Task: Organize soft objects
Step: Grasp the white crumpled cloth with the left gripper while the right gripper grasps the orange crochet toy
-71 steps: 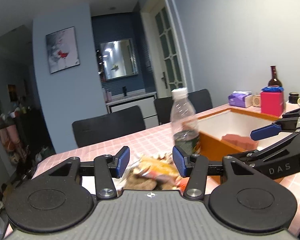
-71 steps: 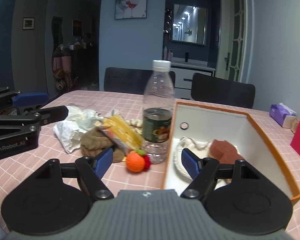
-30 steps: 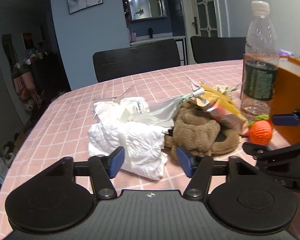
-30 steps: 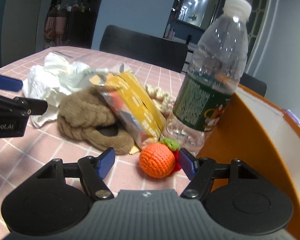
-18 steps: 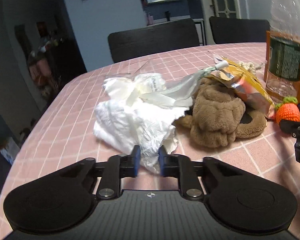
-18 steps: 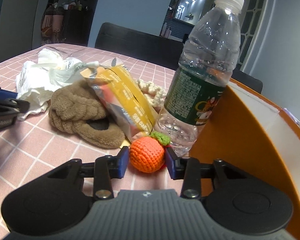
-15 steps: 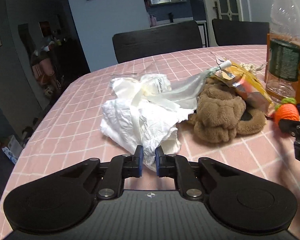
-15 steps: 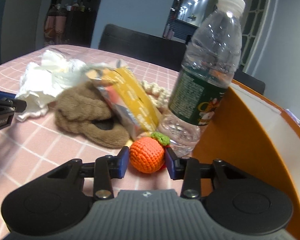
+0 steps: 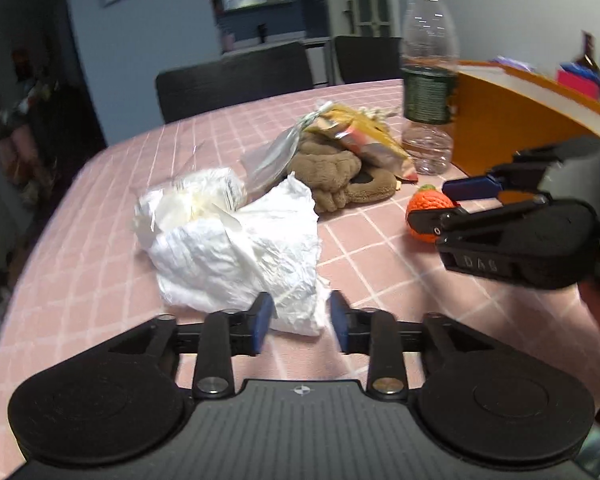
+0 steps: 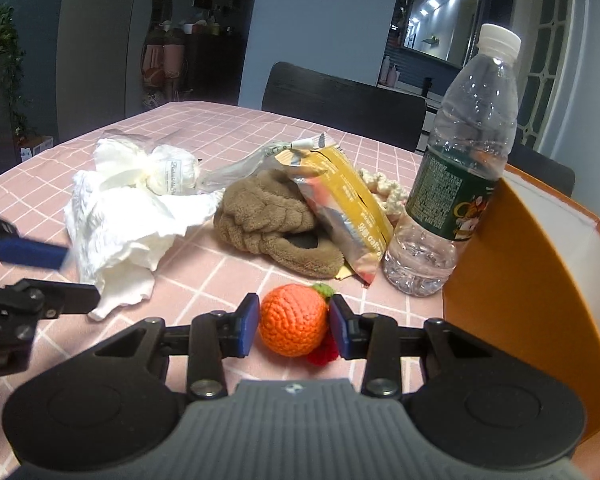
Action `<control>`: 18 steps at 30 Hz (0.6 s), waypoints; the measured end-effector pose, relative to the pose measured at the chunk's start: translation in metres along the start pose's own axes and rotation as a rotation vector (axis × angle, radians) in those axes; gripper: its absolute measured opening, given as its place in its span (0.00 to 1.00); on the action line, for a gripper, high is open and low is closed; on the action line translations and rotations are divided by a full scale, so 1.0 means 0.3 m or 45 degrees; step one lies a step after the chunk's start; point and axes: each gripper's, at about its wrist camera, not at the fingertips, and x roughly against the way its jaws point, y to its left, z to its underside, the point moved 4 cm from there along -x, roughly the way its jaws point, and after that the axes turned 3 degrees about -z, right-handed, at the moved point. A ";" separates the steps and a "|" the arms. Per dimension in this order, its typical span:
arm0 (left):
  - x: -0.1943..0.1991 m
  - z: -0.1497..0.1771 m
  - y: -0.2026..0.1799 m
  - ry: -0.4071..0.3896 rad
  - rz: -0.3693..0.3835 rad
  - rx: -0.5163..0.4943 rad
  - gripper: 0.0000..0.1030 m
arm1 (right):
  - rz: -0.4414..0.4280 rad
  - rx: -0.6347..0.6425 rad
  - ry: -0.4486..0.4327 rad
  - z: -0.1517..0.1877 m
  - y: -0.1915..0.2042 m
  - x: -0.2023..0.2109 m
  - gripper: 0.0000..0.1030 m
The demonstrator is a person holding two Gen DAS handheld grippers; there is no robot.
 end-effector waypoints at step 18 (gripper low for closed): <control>-0.173 -0.040 0.111 0.058 0.153 -1.156 0.75 | -0.075 -0.047 0.018 -0.019 -0.008 -0.011 0.37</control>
